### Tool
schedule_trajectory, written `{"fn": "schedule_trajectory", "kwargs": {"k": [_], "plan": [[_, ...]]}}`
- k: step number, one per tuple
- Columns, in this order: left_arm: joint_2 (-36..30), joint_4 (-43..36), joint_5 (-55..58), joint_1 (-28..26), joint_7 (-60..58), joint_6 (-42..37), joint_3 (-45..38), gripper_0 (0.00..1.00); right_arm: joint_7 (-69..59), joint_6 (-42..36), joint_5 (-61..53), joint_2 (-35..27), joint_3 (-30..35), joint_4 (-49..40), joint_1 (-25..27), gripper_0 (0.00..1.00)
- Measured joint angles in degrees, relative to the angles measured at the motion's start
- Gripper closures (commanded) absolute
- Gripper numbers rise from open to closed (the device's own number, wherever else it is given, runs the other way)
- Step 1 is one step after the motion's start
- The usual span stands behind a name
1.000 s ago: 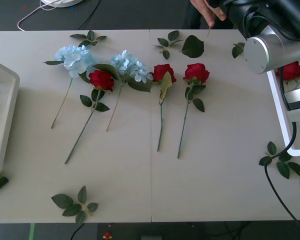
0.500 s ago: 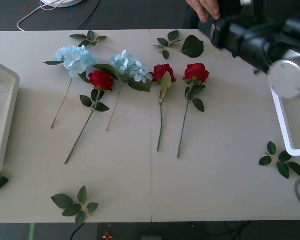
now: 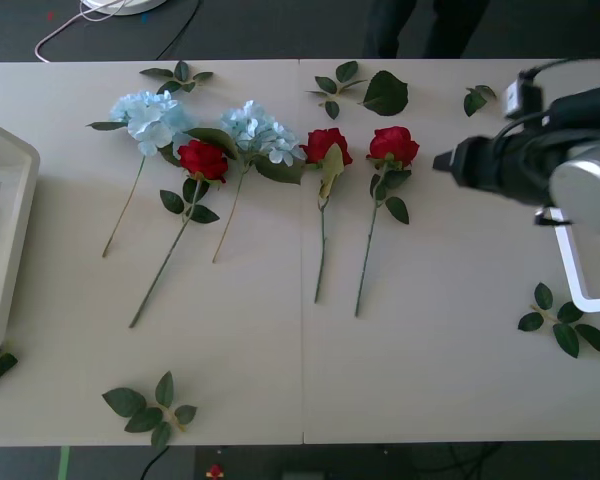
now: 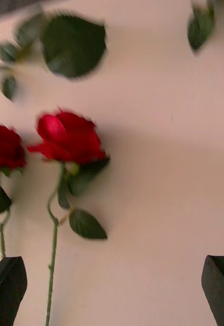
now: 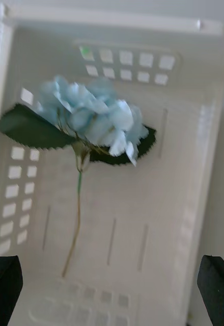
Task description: Place the red flowers into the right box and the blue flowers into the left box. If a person shows an open palm, hand one flower to the person first, then continue sorting.
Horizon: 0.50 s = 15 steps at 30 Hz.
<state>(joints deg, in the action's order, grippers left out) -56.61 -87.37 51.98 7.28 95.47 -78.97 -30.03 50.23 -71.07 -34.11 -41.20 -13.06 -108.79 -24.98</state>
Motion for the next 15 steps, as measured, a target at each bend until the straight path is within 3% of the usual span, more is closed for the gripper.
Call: {"fn": "schedule_trajectory", "kwargs": {"k": [9,15], "plan": [[-0.39,0.09,0.16,13.06,0.00,-10.96,4.59,0.00,-9.48,0.50,5.97,2.58,-13.29,13.93,-9.03,0.00],[-0.73,0.12,0.15,22.02,0.00,-12.67,13.17,0.00,-9.49,3.81,6.28,6.51,-15.42,21.66,-13.06,0.00]]}}
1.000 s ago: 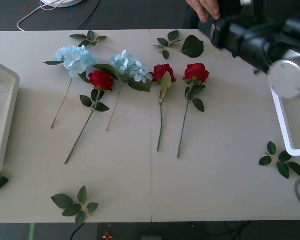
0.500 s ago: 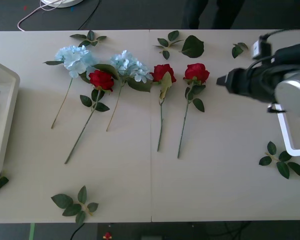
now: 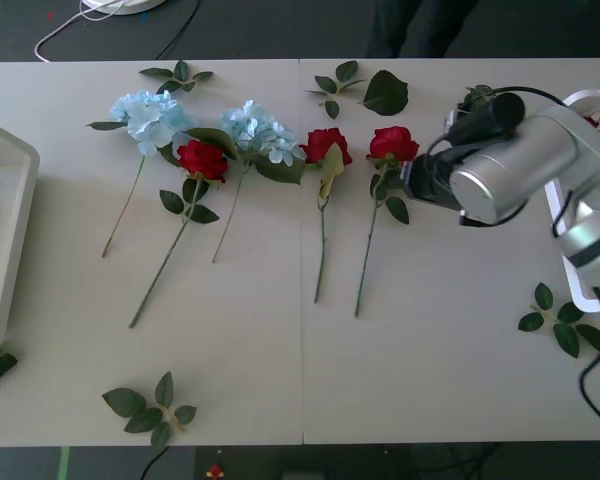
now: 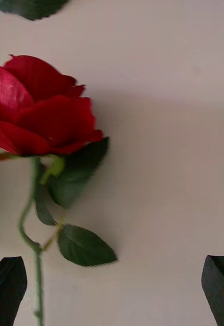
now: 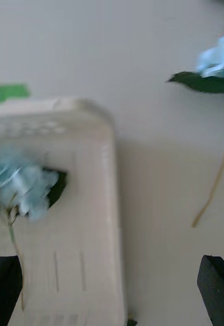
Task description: Place the red flowers into the right box and the blue flowers into the left box. If a person shows an open palm, hand one flower to the person first, then continue sorting.
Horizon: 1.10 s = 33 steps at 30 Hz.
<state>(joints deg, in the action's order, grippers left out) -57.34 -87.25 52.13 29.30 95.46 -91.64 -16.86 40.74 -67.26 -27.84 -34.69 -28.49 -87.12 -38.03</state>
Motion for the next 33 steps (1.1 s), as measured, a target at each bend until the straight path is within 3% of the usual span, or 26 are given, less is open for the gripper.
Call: {"fn": "schedule_trajectory", "kwargs": {"k": [13,22,23,24,25,33], "plan": [[0.20,0.12,-1.88,10.22,-0.01,2.19,22.76,0.00,-2.17,10.54,2.53,6.79,-6.14,18.00,-6.95,0.00],[9.14,6.94,-5.18,11.60,-0.01,10.86,26.21,0.00,-2.17,16.15,3.82,10.77,-6.47,27.53,-9.39,0.00],[10.56,8.00,-5.77,11.62,-0.01,11.49,26.22,0.00,-2.17,16.62,4.02,11.00,-6.55,28.27,-9.69,0.30],[11.85,8.91,-6.38,11.64,0.00,12.10,26.21,0.00,-2.17,16.87,4.15,11.10,-6.64,28.71,-9.99,0.89],[13.20,9.77,-7.00,11.67,-0.01,12.75,26.21,0.00,-2.17,17.24,4.19,11.15,-6.79,29.09,-10.24,1.00],[21.13,16.80,-9.48,11.81,0.00,18.83,26.21,0.00,-2.17,17.61,4.33,11.27,-7.55,29.56,-10.59,1.00]]}}
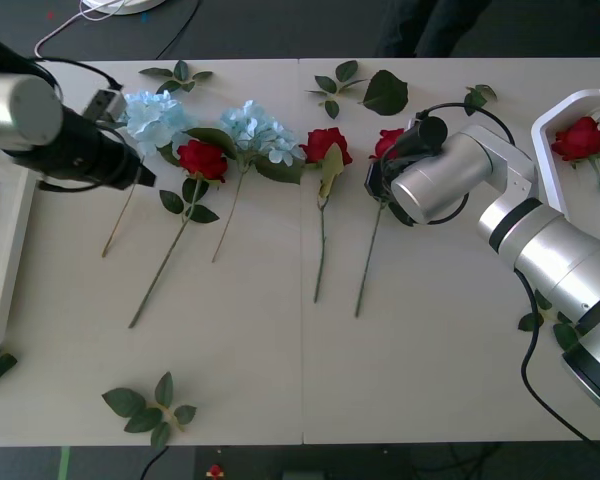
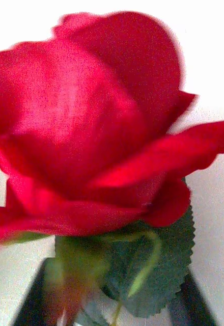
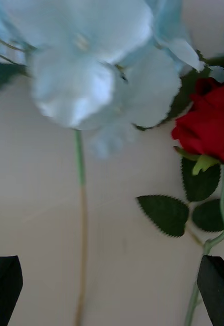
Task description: Place the red flowers into the right box and the blue flowers into the left box. If a person shows an open palm, hand one flower to the person first, then continue sorting.
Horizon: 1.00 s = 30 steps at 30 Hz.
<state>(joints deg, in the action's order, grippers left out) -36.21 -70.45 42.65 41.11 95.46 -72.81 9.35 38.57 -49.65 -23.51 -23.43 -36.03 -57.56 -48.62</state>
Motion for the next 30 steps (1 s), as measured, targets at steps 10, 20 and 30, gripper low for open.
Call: {"fn": "schedule_trajectory", "kwargs": {"k": [10,20,30], "plan": [[3.13,6.38,-1.26,0.02,0.03,7.02,0.00,0.00,0.00,0.00,2.45,0.04,0.00,0.00,0.00,1.00],[4.28,14.10,-1.74,0.04,8.34,15.67,0.00,0.00,1.18,-14.32,5.33,-3.58,1.86,-8.51,0.01,1.00],[6.14,15.54,-2.24,0.06,8.72,18.61,0.79,0.00,14.89,-19.44,5.27,-15.75,10.05,-15.48,0.29,1.00]]}}
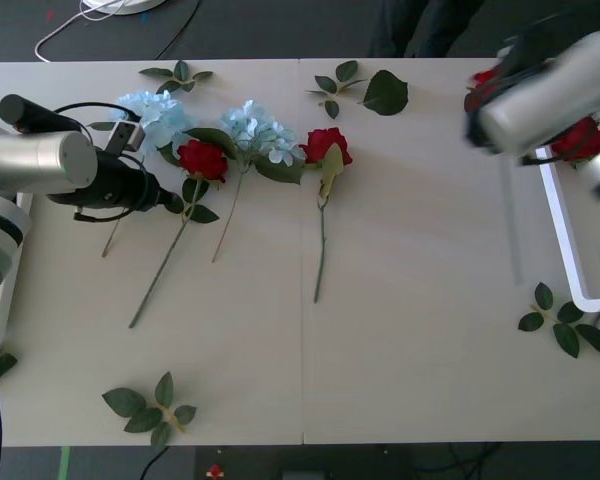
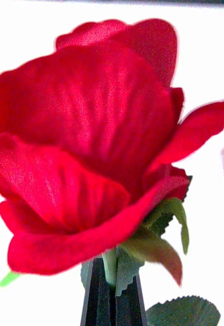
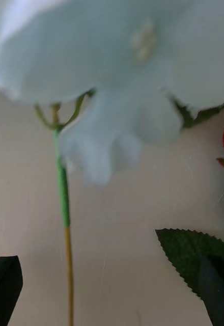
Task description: Place the red flowers into the right box and the blue flowers into the left box. If a person shows an open palm, hand one flower to the person first, then continue sorting.
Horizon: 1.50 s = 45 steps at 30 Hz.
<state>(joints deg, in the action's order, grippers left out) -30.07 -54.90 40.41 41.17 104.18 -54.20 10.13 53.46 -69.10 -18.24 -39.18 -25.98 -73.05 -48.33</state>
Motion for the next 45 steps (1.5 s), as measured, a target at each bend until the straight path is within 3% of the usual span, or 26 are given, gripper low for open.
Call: {"fn": "schedule_trajectory", "kwargs": {"k": [8,16,21,27,45], "plan": [[0.12,1.93,-0.03,0.16,0.00,2.79,2.46,0.00,15.89,3.02,-8.63,-9.65,8.88,-0.08,2.39,1.00],[0.13,2.16,-0.03,0.21,0.00,2.85,2.46,0.00,20.88,26.35,-21.83,-13.58,19.60,-2.22,10.80,1.00],[0.13,2.20,-0.03,0.22,0.00,2.85,2.46,0.00,22.94,35.88,-26.70,-13.52,20.79,-6.36,14.12,1.00],[0.13,2.23,-0.03,0.24,0.00,2.86,2.46,0.00,22.94,46.42,-27.02,-9.88,20.82,-11.01,14.39,1.00],[0.13,2.25,-0.03,0.33,0.00,2.87,2.46,0.00,37.30,52.02,-24.84,6.73,20.84,-14.12,6.57,1.00]]}}
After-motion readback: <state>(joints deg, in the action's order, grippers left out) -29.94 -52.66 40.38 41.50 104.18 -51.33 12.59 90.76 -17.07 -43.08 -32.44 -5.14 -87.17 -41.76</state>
